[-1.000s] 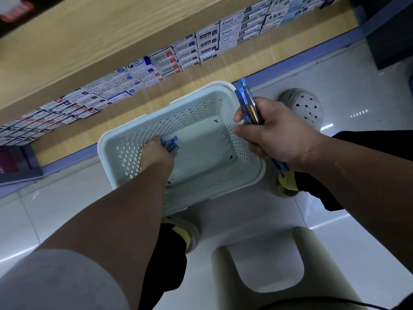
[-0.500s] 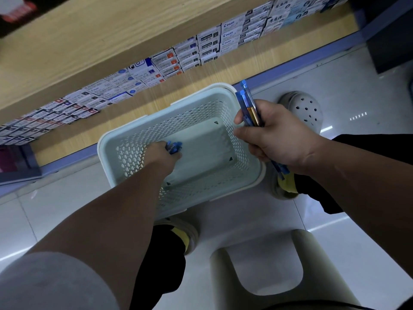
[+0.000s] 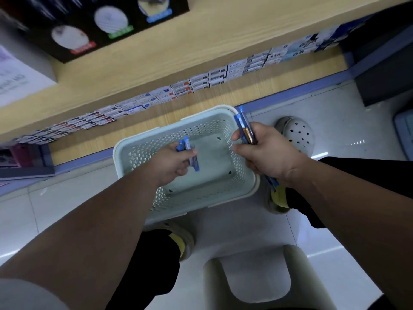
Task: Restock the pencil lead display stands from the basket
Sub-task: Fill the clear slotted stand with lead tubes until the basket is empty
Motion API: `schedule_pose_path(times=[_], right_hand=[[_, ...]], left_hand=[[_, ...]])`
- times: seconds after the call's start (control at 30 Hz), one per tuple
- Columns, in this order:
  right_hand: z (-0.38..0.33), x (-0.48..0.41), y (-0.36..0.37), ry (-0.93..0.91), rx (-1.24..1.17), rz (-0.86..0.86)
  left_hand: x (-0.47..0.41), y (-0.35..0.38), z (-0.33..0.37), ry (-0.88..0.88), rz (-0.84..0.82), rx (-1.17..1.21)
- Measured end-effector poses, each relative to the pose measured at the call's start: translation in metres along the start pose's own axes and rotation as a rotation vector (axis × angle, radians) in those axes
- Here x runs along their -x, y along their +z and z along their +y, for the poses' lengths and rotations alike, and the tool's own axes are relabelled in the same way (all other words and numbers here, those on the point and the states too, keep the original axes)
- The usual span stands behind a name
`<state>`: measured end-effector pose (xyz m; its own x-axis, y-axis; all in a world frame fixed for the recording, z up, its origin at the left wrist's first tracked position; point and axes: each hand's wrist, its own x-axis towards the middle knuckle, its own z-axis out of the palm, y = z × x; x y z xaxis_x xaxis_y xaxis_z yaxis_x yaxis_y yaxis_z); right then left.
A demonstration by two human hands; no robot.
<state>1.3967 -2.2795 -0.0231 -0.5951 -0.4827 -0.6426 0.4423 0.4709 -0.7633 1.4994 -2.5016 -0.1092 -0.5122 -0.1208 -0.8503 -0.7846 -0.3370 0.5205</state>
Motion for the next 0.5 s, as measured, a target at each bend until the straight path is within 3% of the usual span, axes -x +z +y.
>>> schedule_pose_path(times=[0.17, 0.33, 0.5], right_hand=[[-0.022, 0.014, 0.011, -0.01, 0.035, -0.017], [-0.059, 0.043, 0.014, -0.04, 0.037, -0.108], [-0.1, 0.086, 0.007, -0.109, 0.003, -0.192]], left_hand=[[0.051, 0.021, 0.031, 0.021, -0.21, 0.096], [0.106, 0.044, 0.055, 0.129, -0.225, 0.235], [0.168, 0.061, 0.085, 0.252, -0.131, 0.304]])
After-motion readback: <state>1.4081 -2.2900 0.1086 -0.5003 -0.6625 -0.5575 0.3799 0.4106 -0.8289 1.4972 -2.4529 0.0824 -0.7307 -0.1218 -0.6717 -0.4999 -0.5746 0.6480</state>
